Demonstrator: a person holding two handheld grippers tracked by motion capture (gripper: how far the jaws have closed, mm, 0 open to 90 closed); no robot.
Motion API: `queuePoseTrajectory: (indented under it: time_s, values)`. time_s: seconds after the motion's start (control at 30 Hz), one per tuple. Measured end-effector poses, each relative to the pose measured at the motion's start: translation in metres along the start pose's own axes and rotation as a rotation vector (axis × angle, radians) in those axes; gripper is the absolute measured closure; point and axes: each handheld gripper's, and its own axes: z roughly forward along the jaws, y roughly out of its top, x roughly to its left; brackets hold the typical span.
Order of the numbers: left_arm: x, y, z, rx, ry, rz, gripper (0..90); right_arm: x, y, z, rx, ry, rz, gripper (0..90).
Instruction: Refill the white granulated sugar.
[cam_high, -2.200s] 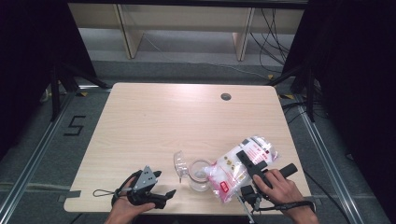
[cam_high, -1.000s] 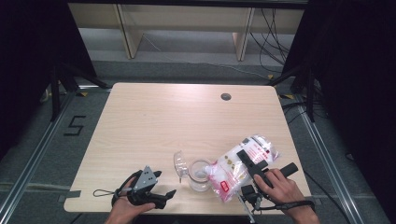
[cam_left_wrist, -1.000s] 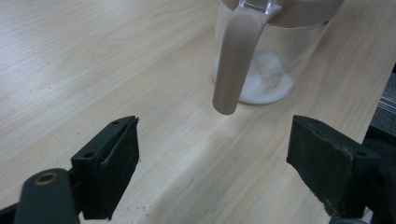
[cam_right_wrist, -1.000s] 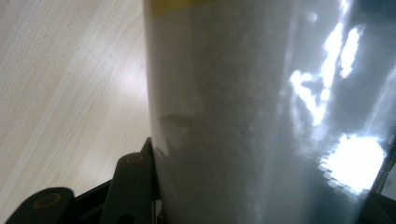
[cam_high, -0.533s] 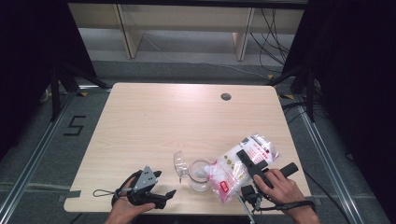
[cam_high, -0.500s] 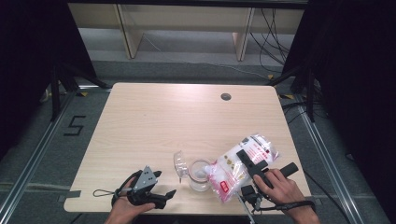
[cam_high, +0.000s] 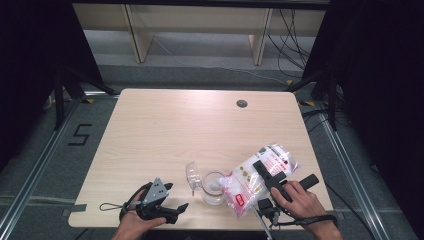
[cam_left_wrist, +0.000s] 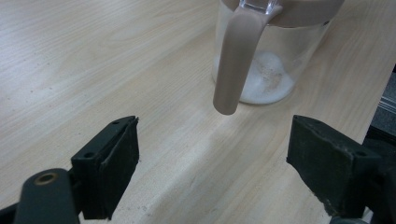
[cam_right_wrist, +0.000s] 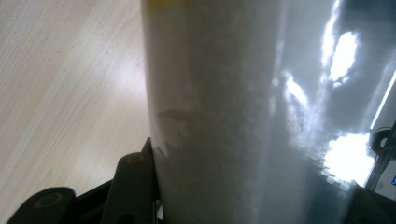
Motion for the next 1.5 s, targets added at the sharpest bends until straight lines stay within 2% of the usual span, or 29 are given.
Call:
queuePoseTrajectory:
  time_s: [0.2, 0.47, 0.67, 0.87, 0.93, 1.1, 1.13, 1.5]
  values:
    - [-0.0002, 0.0001, -0.0004, 0.004, 0.004, 0.002, 16.5, -0.0007, -0.0005, 0.0001, -0.005, 0.002, -0.006, 55.8]
    - [0.0002, -0.0001, 0.0002, -0.002, -0.002, 0.001, 16.5, 0.0011, -0.0010, 0.0000, -0.002, -0.004, 0.012, 56.1]
    - [-0.0002, 0.0002, -0.0005, 0.005, 0.004, 0.001, 16.5, -0.0003, -0.0012, 0.0000, -0.008, -0.010, 0.001, 56.4]
    - [-0.0006, -0.0003, 0.0007, -0.007, -0.002, -0.010, 16.5, 0.0003, -0.0017, -0.0004, -0.001, -0.004, 0.008, 56.6]
    - [0.0002, 0.0000, -0.0002, 0.002, -0.001, 0.002, 16.5, 0.0000, -0.0017, -0.0003, -0.003, -0.007, 0.009, 56.7]
    - [-0.0004, 0.0002, -0.0007, 0.006, 0.006, 0.002, 16.5, -0.0001, -0.0021, -0.0006, -0.002, -0.008, 0.012, 57.0]
    - [-0.0003, -0.0003, 0.0006, -0.005, -0.002, -0.007, 16.5, -0.0001, -0.0022, -0.0006, -0.003, -0.008, 0.013, 57.0]
    - [0.0001, 0.0000, -0.0002, 0.005, 0.003, 0.003, 16.5, -0.0008, -0.0030, -0.0009, -0.003, -0.008, 0.019, 57.4]
